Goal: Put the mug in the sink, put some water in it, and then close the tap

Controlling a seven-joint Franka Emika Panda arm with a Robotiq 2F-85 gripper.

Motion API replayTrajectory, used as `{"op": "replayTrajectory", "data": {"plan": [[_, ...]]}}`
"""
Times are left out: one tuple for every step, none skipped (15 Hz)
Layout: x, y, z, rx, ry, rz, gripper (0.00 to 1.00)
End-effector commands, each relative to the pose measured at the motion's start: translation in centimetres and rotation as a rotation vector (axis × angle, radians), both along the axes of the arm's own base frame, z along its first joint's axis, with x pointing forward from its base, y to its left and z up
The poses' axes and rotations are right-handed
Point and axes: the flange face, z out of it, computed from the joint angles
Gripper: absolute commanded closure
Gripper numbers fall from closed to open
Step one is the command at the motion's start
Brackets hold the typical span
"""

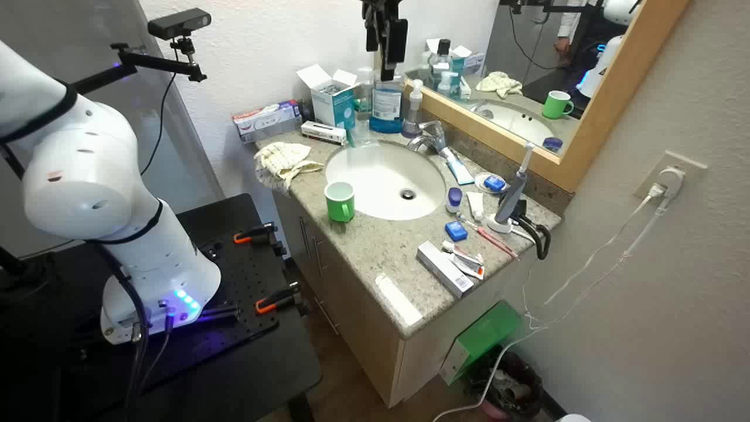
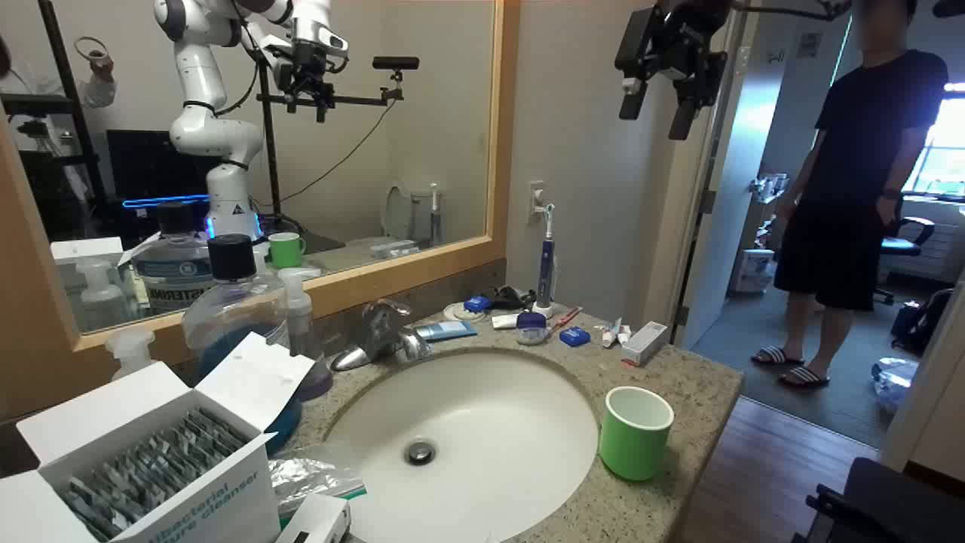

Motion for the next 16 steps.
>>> {"op": "replayTrajectory", "data": {"plan": [[0.0,0.0,0.1,0.000,0.001,0.000,0.00],[0.0,0.0,0.1,0.000,0.001,0.000,0.00],[0.0,0.0,0.0,-0.001,0.000,0.000,0.00],[-0.1,0.1,0.0,-0.002,0.000,0.000,0.00],[-0.2,0.1,-0.1,-0.003,0.002,0.000,0.00],[-0.3,0.1,-0.2,-0.007,0.004,-0.004,0.00],[-0.5,0.0,-0.4,-0.010,0.008,-0.003,0.00],[-0.8,0.0,-0.7,-0.024,0.011,-0.007,0.00],[-1.0,-0.2,-0.9,-0.034,0.015,-0.009,0.00],[-1.4,-0.5,-1.4,-0.051,0.019,-0.012,0.00],[-1.8,-0.9,-1.9,-0.060,0.025,-0.020,0.00],[-2.3,-1.2,-2.4,-0.068,0.033,-0.028,0.00],[-2.7,-1.5,-3.0,-0.071,0.040,-0.031,0.00],[-3.1,-1.7,-3.5,-0.075,0.049,-0.036,0.00],[-3.5,-1.7,-4.0,-0.079,0.060,-0.037,0.00],[-3.9,-1.3,-4.6,-0.077,0.067,-0.032,0.00]]}}
